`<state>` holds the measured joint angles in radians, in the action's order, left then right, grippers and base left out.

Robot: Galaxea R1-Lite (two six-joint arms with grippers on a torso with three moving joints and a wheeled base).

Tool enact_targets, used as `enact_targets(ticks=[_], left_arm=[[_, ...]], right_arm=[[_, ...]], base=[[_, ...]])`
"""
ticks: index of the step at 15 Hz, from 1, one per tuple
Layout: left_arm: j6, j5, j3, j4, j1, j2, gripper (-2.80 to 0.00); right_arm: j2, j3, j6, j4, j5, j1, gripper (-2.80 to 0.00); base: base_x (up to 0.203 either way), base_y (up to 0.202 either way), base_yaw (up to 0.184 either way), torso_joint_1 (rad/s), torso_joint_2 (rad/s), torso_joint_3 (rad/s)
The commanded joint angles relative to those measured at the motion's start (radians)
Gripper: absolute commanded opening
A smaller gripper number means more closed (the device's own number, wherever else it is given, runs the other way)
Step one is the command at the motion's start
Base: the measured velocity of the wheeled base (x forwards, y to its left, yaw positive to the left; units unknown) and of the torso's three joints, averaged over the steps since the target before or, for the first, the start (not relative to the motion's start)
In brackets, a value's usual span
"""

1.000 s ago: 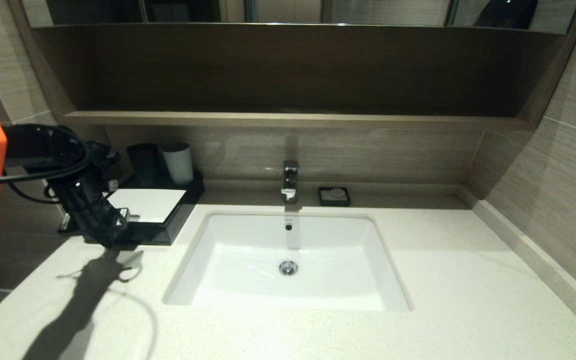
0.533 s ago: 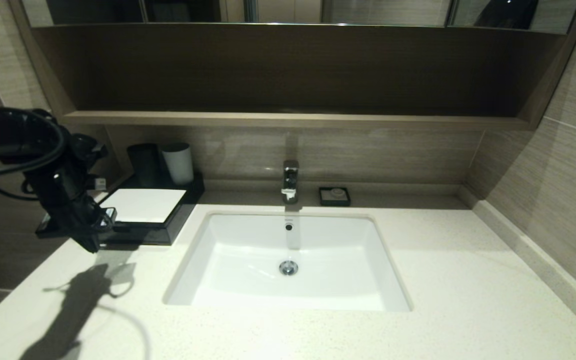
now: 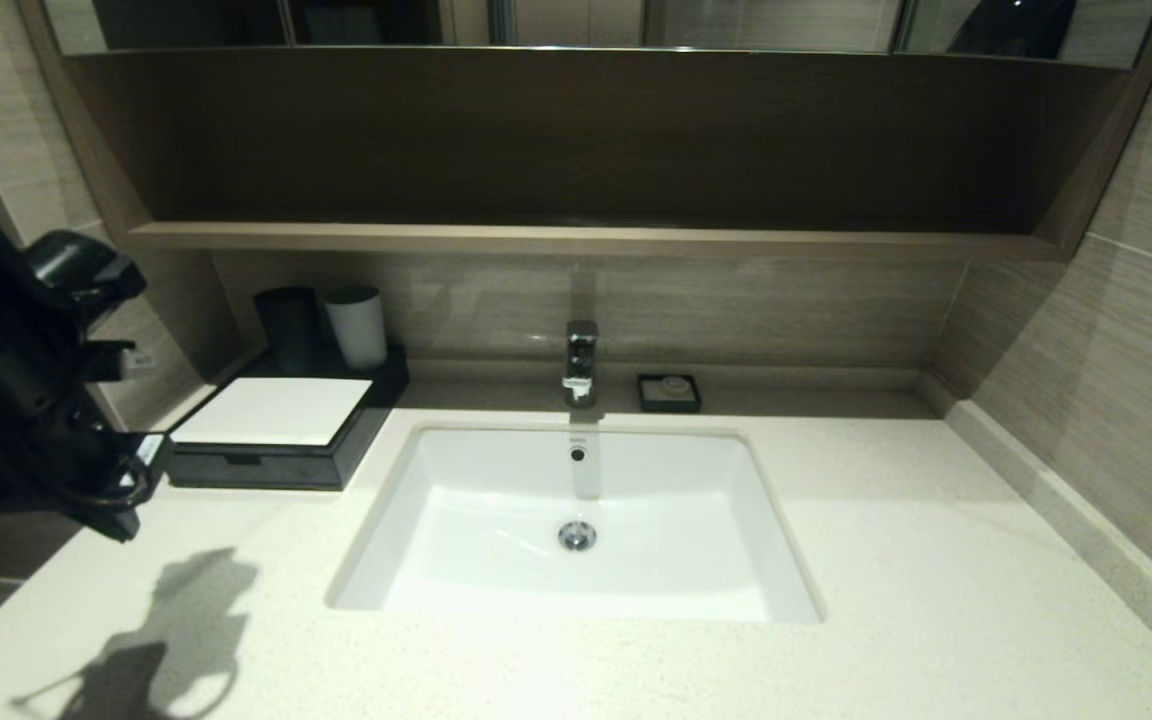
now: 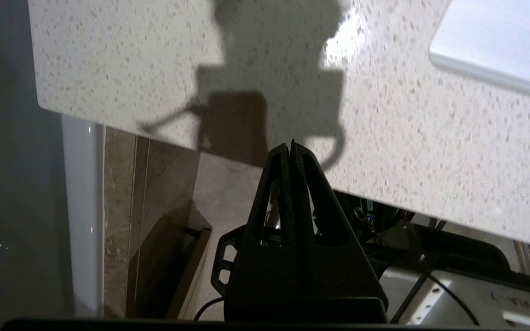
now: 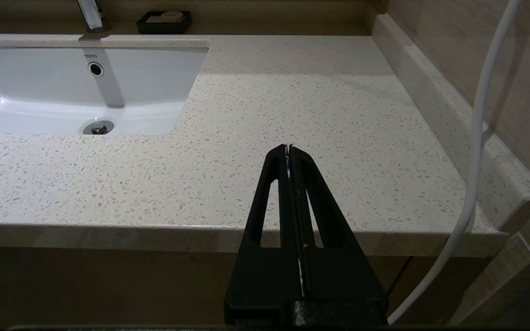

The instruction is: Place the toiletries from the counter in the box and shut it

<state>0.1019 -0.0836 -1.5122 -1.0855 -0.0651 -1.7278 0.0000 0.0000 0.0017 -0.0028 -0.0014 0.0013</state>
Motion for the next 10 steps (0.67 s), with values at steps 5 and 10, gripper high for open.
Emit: enact_targets(ticks=[5, 10], left_arm=[[-0.012, 0.001, 0.332, 0.057, 0.079, 0.567, -2.8], [-0.038, -0.003, 0.68, 0.273, 0.09, 0.899, -2.8]], right_arm=[[-0.001, 0.002, 0.0, 0.0, 0.0, 0.0, -2.8], [-0.002, 0.002, 0.0, 0.0, 0.0, 0.0, -2.8]], base=[[0.0, 0.0, 0.0, 0.0, 0.0, 0.0], [0.0, 0.0, 0.0, 0.0, 0.0, 0.0]])
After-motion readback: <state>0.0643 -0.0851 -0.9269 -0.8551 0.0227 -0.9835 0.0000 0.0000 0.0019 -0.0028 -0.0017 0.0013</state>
